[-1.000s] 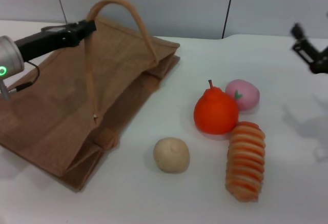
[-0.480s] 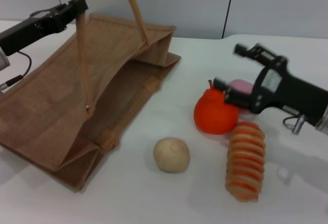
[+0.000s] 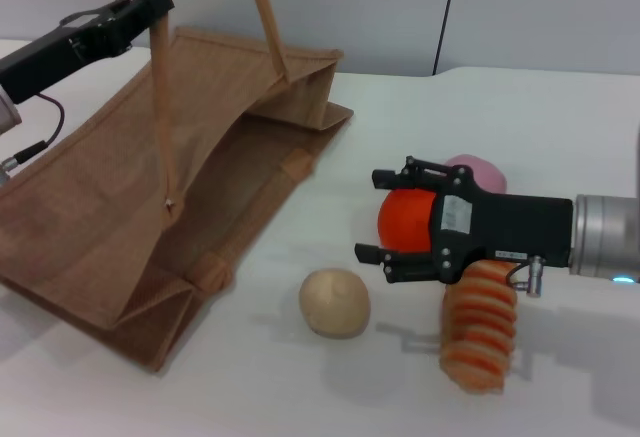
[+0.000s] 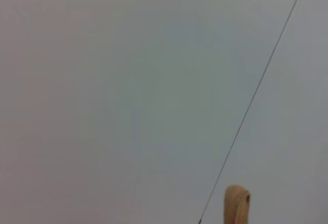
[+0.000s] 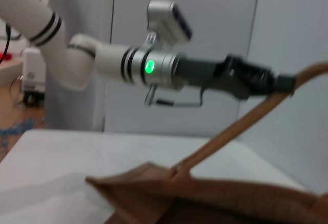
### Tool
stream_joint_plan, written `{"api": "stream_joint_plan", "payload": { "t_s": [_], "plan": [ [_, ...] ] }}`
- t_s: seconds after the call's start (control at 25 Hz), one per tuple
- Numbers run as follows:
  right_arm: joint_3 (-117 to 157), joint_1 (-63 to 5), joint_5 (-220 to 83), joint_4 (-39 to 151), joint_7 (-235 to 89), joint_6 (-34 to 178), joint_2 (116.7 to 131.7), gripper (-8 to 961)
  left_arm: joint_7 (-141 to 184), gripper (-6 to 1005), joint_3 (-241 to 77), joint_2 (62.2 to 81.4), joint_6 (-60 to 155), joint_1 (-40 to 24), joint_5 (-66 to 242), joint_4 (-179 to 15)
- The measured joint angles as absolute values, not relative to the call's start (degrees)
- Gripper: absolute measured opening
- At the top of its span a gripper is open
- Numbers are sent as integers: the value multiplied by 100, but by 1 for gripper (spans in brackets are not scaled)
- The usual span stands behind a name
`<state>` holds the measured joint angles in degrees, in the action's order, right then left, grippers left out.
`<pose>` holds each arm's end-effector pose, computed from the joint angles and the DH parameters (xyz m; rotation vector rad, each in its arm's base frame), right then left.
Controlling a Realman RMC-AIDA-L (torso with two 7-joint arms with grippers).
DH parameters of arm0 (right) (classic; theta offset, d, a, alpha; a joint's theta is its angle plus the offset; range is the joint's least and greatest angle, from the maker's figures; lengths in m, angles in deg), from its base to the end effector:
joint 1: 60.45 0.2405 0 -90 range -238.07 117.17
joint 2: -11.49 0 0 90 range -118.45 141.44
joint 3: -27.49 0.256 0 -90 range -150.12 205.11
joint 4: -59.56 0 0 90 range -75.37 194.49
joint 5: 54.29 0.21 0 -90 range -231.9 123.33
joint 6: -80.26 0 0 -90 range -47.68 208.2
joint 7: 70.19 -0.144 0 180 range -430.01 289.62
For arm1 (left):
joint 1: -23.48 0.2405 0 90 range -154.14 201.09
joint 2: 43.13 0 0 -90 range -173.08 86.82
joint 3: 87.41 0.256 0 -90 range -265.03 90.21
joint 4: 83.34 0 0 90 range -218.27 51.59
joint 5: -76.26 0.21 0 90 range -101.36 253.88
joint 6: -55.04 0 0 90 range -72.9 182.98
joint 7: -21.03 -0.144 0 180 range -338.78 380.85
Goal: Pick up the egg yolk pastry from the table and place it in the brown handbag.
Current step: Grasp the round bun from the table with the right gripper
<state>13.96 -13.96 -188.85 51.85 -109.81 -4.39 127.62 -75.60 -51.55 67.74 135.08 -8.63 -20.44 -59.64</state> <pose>0.2154 0.3475 -0.0580 -2.7895 -0.0429 0.7907 -0.2747 0.3829 0.0809 -2.1038 -0.8623 -1.1916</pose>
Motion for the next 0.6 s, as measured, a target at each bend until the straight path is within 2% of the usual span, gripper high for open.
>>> {"api": "stream_joint_plan", "payload": {
  "t_s": [0.6],
  "plan": [
    [372,-879,-19048,5319,-11730,97,12803,854,-7467,121,-5155,6740,13522,-801,-2329,-5971]
  ]
}}
